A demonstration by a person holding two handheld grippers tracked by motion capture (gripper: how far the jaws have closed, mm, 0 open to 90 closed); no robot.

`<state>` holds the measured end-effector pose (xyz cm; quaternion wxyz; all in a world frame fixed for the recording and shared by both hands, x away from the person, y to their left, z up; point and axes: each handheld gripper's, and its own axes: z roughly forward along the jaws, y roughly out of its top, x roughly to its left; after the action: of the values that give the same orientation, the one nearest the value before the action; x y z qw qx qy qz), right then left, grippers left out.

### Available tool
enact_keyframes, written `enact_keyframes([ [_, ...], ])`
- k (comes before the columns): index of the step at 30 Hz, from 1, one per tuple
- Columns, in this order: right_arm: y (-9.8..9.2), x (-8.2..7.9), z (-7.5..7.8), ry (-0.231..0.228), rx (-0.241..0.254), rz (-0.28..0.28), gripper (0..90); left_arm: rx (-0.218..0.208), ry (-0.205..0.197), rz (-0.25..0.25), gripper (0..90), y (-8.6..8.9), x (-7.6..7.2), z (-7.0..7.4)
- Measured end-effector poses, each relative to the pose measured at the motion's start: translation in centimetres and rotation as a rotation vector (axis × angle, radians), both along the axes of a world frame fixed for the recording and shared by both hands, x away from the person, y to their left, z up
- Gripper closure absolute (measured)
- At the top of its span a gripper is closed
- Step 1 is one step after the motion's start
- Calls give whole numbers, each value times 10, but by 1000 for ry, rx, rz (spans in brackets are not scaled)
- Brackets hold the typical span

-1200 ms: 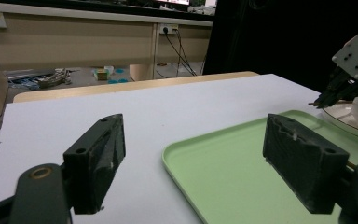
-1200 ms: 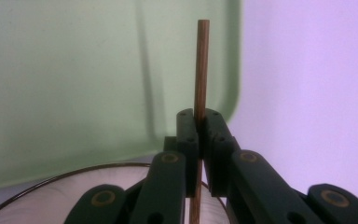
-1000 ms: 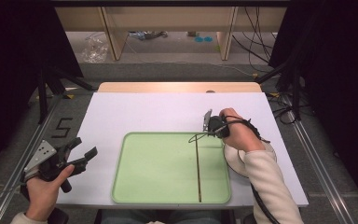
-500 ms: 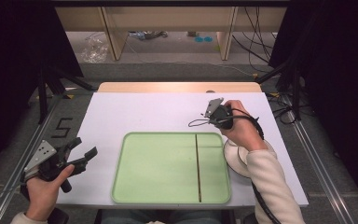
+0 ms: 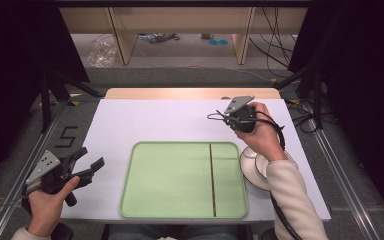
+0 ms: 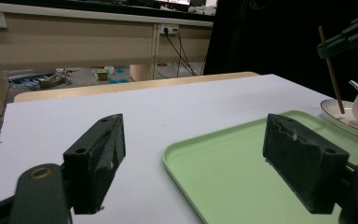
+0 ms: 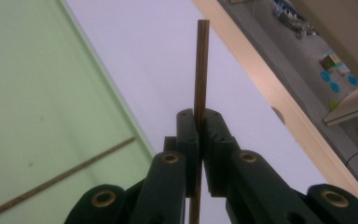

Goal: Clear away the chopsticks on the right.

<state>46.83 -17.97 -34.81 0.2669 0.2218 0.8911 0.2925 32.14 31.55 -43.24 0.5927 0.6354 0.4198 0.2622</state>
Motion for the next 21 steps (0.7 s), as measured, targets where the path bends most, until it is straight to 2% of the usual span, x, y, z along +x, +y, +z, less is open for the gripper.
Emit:
enact_keyframes([
  [4, -3, 0, 4, 0, 85, -1, 875, -2, -1, 2, 210, 0, 0, 0],
  [9, -4, -1, 7, 3, 170, 8, 875, 0, 1, 2, 210, 0, 0, 0],
  [10, -5, -1, 8, 16, 180, 13, 875, 1, 1, 2, 209, 0, 0, 0],
  [14, -7, -2, 11, 0, 269, -19, 875, 0, 1, 2, 210, 0, 0, 0],
  [21, -14, -2, 17, 32, 413, -98, 875, -2, 0, 2, 210, 0, 0, 0],
])
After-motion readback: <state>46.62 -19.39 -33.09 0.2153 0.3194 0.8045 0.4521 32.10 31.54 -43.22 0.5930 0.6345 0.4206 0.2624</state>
